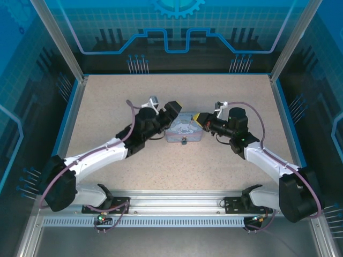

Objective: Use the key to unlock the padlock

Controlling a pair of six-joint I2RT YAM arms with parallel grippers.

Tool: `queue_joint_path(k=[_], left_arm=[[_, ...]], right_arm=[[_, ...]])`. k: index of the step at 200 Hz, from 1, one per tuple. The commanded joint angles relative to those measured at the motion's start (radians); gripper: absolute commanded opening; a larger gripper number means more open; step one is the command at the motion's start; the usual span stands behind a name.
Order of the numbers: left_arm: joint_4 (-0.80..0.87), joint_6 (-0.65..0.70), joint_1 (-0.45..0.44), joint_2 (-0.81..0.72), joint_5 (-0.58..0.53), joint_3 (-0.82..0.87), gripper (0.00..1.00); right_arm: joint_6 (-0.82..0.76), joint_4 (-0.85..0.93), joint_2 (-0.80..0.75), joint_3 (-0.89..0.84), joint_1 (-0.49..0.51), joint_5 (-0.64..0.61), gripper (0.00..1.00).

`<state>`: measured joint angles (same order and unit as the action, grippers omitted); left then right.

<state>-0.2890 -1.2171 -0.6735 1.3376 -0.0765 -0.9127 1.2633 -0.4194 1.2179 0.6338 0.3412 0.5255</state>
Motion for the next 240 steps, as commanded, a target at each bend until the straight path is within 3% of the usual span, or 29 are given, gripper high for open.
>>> queue_joint_path(k=[1,38,89,150,206,240], left_arm=[[0.209,0.119,0.062,0.049,0.254,-0.116,0.71],[0.265,0.181,0.092,0.170,0.443,-0.244,0.68],[0.148,0.121,0.092,0.247,0.521,-0.233,0.56],[0.045,0.078,0.084,0.260,0.553,-0.185,0.42],[0.004,0.064,0.070,0.276,0.556,-0.154,0.39],[-0.009,0.063,0.060,0.287,0.560,-0.158,0.27]], right_arm=[[-0.031,0.012,0.002,0.033,-0.012,0.086,0.00],[-0.028,0.006,-0.006,0.030,-0.011,0.109,0.00],[-0.023,0.015,-0.024,0.030,-0.011,0.108,0.00],[-0.021,0.018,-0.021,0.036,-0.012,0.099,0.00],[-0.016,0.008,-0.018,0.027,-0.010,0.091,0.00],[-0.016,0.007,-0.014,0.029,-0.011,0.089,0.00]])
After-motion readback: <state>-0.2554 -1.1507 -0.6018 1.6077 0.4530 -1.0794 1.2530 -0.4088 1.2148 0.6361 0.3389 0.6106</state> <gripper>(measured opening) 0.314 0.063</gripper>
